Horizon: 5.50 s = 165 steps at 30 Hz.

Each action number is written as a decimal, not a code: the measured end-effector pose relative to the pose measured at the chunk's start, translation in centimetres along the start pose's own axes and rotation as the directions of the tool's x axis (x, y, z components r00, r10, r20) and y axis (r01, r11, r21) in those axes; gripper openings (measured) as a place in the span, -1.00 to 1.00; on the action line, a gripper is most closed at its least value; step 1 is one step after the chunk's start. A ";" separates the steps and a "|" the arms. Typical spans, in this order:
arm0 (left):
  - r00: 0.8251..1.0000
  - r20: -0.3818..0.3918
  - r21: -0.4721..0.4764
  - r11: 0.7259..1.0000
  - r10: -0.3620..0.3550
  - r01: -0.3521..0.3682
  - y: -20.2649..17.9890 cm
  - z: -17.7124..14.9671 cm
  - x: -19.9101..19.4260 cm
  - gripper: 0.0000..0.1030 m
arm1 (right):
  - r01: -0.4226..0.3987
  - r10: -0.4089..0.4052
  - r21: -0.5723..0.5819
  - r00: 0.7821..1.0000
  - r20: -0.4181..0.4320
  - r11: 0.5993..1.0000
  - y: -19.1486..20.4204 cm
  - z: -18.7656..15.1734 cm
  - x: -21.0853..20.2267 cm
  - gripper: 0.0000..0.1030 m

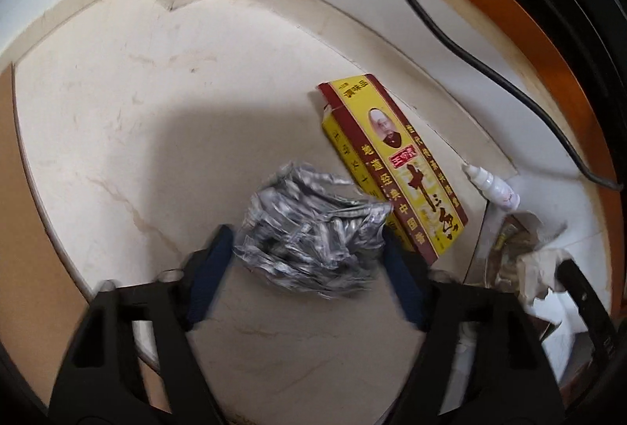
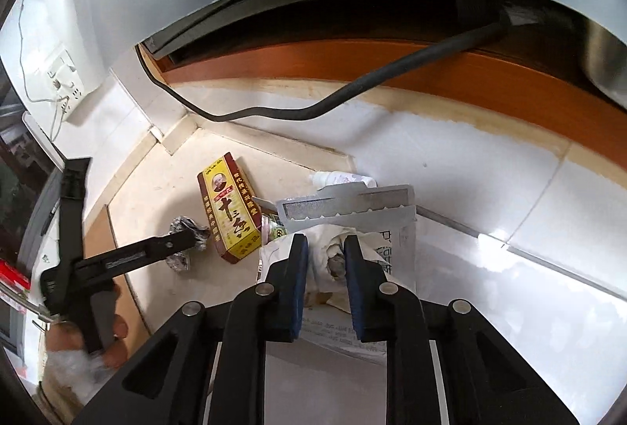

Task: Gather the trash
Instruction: 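Grasp the crumpled white tissue with the right tool while the left grasps the silver foil ball, then carry the tissue and foil ball down over the floor trash bin, then open both tools to drop the tissue and foil ball into the bin, then raise both tools back up toward the counter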

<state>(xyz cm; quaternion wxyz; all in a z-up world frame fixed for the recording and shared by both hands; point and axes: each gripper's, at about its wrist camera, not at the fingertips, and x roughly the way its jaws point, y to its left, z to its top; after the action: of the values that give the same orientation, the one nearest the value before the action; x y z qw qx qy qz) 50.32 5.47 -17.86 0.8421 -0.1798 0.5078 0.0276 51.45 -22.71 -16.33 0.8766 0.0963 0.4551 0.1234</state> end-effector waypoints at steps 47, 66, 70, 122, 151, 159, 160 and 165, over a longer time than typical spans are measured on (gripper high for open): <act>0.976 -0.017 0.364 0.908 -0.216 0.207 4.9 -26.2 -26.7 0.31 | -0.015 0.001 0.069 0.982 0.187 0.998 14.4 -24.5 -30.4 -0.67; 0.995 -0.079 0.385 0.919 -0.058 0.084 3.5 -42.4 -24.6 0.31 | -0.067 0.068 0.078 0.998 -0.012 0.995 9.9 -41.9 -28.9 -0.67; 0.992 -0.123 0.409 0.910 -0.021 0.069 3.7 -45.2 -21.2 0.31 | -0.059 0.070 0.119 0.994 -0.082 0.991 8.3 -45.8 -25.9 -0.67; 0.936 -0.306 0.457 0.889 0.171 -0.013 10.9 -50.8 10.9 0.56 | 0.041 0.078 0.338 0.941 -0.331 0.940 -2.0 -58.9 10.2 -0.27; 0.982 -0.180 0.396 0.918 0.057 0.020 5.3 -48.3 -12.2 0.59 | 0.080 -0.033 0.118 0.935 -0.354 0.990 3.7 -51.8 -10.5 -0.27; 0.999 -0.040 0.397 0.918 0.030 -0.012 4.2 -46.3 -21.6 0.59 | 0.050 -0.037 0.033 0.942 -0.334 0.998 7.3 -49.1 -18.2 -0.27; 0.999 -0.025 0.396 0.918 0.028 -0.015 4.2 -46.1 -22.5 0.59 | 0.044 -0.034 0.025 0.945 -0.327 0.999 7.7 -48.7 -18.8 -0.27; 0.999 0.046 0.394 0.918 0.014 -0.031 3.7 -44.7 -27.3 0.59 | 0.016 -0.022 -0.026 0.968 -0.251 1.000 10.0 -46.1 -23.0 -0.27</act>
<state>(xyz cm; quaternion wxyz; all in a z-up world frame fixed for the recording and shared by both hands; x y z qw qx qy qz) -1.51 -2.20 -14.01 0.8712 0.0003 0.4870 -0.0618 -0.44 -17.55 -21.84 0.8142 0.0654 0.5617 0.1316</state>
